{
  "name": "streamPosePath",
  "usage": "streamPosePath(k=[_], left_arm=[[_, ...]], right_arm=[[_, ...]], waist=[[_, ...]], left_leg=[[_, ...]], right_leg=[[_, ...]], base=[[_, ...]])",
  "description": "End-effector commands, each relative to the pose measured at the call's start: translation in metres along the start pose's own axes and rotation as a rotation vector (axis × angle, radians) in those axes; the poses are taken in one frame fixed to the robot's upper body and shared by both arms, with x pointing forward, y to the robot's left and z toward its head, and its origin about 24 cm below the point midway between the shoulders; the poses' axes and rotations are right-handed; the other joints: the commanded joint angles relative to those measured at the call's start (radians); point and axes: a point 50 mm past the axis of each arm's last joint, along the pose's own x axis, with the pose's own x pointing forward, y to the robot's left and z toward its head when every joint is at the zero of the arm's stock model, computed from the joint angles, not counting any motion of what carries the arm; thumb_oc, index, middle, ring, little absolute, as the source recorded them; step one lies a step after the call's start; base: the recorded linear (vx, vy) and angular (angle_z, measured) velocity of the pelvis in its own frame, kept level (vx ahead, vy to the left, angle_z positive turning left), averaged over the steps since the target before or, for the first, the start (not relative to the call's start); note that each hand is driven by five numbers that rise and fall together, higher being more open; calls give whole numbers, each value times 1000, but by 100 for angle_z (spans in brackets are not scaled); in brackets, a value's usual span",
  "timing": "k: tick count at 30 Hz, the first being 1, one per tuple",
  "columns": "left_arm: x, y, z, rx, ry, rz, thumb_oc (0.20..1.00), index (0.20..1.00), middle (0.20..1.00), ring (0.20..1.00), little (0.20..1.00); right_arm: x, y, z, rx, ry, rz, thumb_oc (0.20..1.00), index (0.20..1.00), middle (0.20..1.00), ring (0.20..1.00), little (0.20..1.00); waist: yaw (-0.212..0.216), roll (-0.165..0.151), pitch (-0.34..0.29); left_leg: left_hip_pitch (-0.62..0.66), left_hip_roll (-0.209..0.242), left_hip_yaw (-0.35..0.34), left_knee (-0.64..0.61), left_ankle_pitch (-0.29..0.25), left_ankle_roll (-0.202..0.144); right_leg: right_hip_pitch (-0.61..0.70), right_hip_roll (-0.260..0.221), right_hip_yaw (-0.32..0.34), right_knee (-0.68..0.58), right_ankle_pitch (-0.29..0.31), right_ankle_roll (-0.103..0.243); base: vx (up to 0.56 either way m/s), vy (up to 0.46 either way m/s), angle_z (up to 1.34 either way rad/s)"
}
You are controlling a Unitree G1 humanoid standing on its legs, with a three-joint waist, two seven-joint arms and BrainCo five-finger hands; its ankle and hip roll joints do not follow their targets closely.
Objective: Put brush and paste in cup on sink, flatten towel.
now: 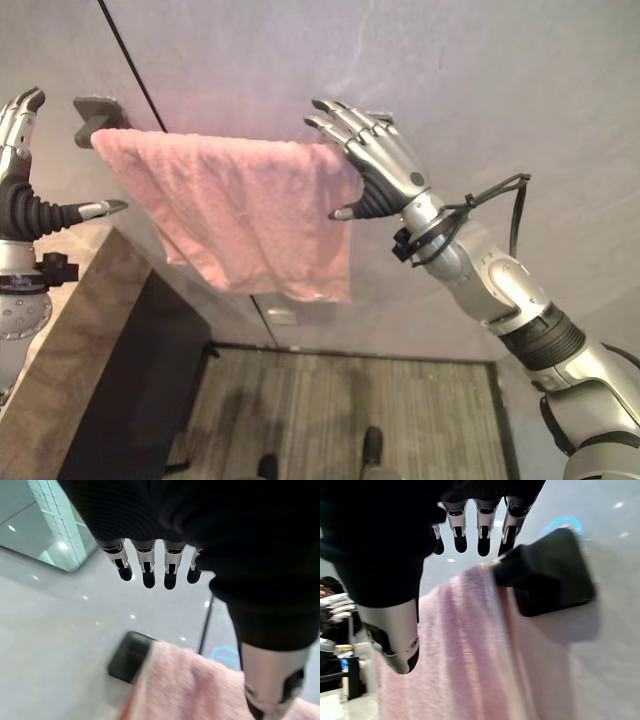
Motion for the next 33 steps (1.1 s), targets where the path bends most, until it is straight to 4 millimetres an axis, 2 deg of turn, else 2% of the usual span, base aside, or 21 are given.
streamPosePath(k=[1, 6, 15, 25, 32, 33], left_arm=[[11, 8, 16, 58, -126, 8, 1000, 1000, 1000, 1000, 1000], [12, 5, 20, 72, -148, -29, 1000, 1000, 1000, 1000, 1000], [16, -1, 19, 80, -147, -76, 1000, 1000, 1000, 1000, 1000], [24, -6, 18, 84, -148, -91, 1000, 1000, 1000, 1000, 1000], [21, -12, 3, 174, -101, -196, 1000, 1000, 1000, 1000, 1000], [18, -13, -4, 221, -81, -235, 1000, 1000, 1000, 1000, 1000]], right_arm=[[12, -17, 13, -22, -74, -92, 1000, 1000, 1000, 1000, 1000], [13, -17, 22, -19, -121, -70, 1000, 1000, 1000, 1000, 1000], [25, 0, 25, -74, -148, 83, 1000, 1000, 1000, 1000, 1000], [43, -4, 35, -63, -178, 53, 1000, 1000, 1000, 1000, 1000], [41, 1, 26, -91, -136, 101, 1000, 1000, 1000, 1000, 1000], [38, 4, 21, -100, -121, 125, 1000, 1000, 1000, 1000, 1000]], waist=[[-17, -35, -42], [-26, -32, -42], [-29, -42, -34], [-29, -68, -29], [-30, -77, -23], [-32, -78, -20]], left_leg=[[-96, 20, 3, 4, 72, -38], [-94, 21, 7, 4, 69, -38], [-103, 28, 8, 4, 72, -39], [-126, 23, 5, 4, 71, -36], [-143, 22, 9, 4, 74, -34], [-145, 23, 10, 4, 74, -35]], right_leg=[[100, -108, 57, -1, -76, 104], [99, -108, 61, -1, -79, 105], [85, -101, 63, -1, -80, 105], [66, -106, 62, -1, -73, 109], [46, -108, 70, -1, -67, 112], [44, -108, 72, -1, -66, 112]], base=[[32, 2, -2], [21, 3, -5], [5, -2, -2], [0, 0, 0], [0, 0, 0], [0, 0, 0]])
